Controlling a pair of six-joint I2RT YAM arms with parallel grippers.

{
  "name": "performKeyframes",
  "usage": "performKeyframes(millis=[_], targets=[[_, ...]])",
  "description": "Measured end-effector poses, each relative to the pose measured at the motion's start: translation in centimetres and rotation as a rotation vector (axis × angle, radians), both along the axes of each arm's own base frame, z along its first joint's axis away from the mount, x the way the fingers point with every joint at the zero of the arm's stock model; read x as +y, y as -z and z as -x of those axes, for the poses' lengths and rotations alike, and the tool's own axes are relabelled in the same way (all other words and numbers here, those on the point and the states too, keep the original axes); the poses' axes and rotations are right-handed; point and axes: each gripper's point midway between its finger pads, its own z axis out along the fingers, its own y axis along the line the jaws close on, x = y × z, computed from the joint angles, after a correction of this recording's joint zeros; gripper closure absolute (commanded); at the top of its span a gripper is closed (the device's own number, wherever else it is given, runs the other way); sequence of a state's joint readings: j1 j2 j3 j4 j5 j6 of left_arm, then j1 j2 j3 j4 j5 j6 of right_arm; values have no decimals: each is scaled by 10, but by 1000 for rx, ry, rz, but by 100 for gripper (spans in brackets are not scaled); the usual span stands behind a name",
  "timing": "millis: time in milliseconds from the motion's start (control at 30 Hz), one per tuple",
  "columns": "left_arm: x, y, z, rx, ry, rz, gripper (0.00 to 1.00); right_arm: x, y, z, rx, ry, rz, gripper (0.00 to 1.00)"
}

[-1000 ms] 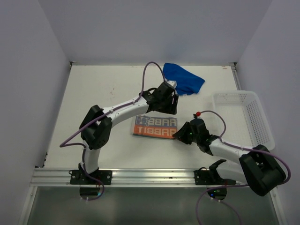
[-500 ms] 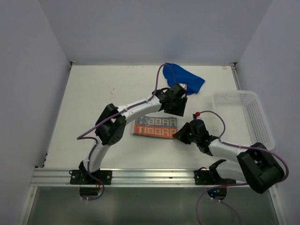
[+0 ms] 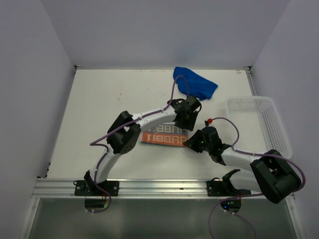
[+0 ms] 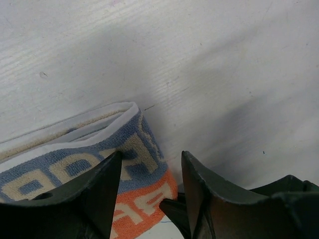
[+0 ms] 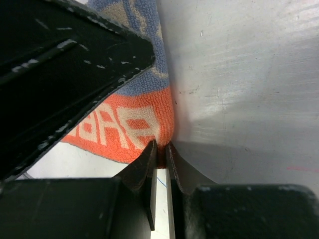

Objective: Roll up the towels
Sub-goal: Roll the towel

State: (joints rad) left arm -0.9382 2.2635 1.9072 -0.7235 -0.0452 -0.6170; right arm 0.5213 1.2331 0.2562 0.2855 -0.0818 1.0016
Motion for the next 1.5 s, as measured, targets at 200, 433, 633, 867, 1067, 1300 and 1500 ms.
performKeyframes(millis=[200, 433, 633, 867, 1067, 1300, 1500], targets=[[1, 19, -3, 6, -6, -34, 53, 2, 0, -3, -11, -3, -4, 90], [-1, 25, -10, -12, -9, -65, 54, 2, 0, -4, -34, -25, 14, 91], [2, 27, -12, -27, -5, -107, 62, 4, 0, -4, -60, -49, 43, 93], [7, 29, -13, -31, 0, -151, 78, 6, -1, -4, -96, -83, 123, 98], [8, 28, -14, -12, -5, -143, 88, 2, -3, -1, -126, -101, 222, 100], [7, 26, -9, 85, -33, 6, 100, -4, -7, 6, -147, -129, 332, 100], [13, 21, -12, 179, -89, 165, 100, 1, -22, 6, -191, -165, 444, 100]])
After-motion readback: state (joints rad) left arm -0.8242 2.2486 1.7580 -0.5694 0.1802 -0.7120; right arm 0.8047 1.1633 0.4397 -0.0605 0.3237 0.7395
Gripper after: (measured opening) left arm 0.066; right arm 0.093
